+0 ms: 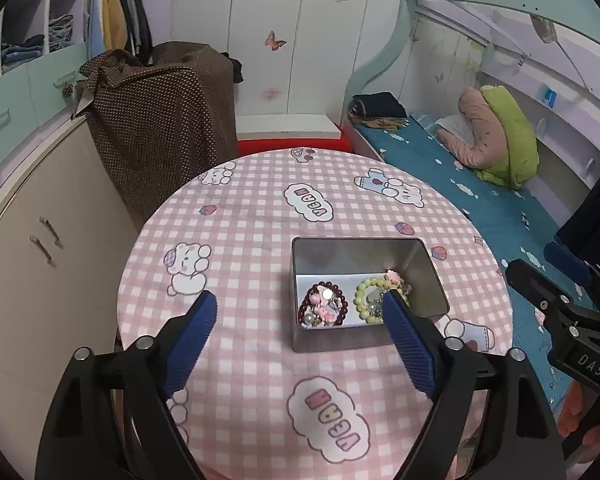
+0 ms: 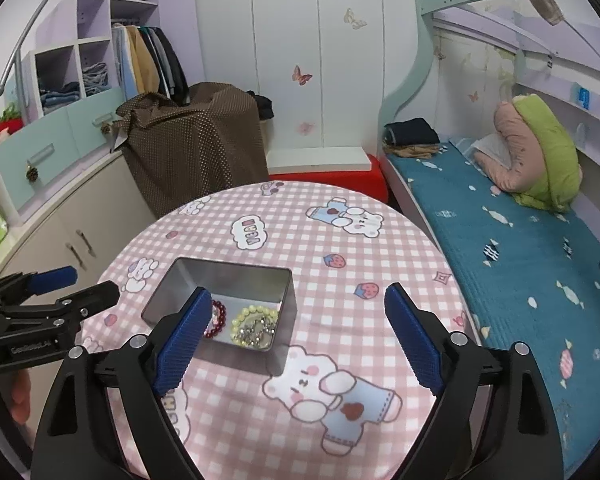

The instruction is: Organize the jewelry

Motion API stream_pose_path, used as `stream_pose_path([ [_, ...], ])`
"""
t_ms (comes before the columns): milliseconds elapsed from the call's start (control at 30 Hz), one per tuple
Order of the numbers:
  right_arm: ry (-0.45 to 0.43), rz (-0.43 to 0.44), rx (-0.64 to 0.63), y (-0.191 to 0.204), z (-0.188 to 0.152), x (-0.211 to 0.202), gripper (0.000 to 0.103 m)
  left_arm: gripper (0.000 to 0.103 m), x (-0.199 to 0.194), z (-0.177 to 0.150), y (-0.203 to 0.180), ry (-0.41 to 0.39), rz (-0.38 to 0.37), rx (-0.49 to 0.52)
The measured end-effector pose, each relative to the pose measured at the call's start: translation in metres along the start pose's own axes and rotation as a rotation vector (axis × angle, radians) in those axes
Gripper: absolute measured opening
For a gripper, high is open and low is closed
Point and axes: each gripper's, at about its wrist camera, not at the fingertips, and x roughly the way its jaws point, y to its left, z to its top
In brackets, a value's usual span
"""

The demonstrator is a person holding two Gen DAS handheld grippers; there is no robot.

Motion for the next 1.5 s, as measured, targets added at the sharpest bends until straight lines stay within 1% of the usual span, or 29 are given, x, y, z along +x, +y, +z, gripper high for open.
stream_pose_path([
  [67, -0.01, -0.002, 0.002, 0.0, -0.003, -0.007, 0.086, 0.083, -0.005, -0.002, 0.0, -0.013, 0.011, -0.005],
  [300, -0.023, -0.011, 0.006, 0.001, -0.013, -0.025, 0.087, 0.084, -0.016, -0.016, -0.013, -0.025, 0.005, 0.024],
  [600, -0.02, -0.02, -0.01, 0.005, -0.025, -0.036, 0.087, 0.084, -0.024, -0.031, -0.028, -0.017, -0.011, 0.045],
  [867, -0.018, -0.018, -0.019, 0.009, -0.03, -0.04, 0.087, 0.084, -0.031, -0.032, -0.029, -0.034, 0.014, 0.043],
  [1500, -0.019, -0.026, -0.017, 0.008, -0.031, -0.043, 0.087, 0.084, -0.036, -0.031, -0.036, -0.044, 0.009, 0.055],
])
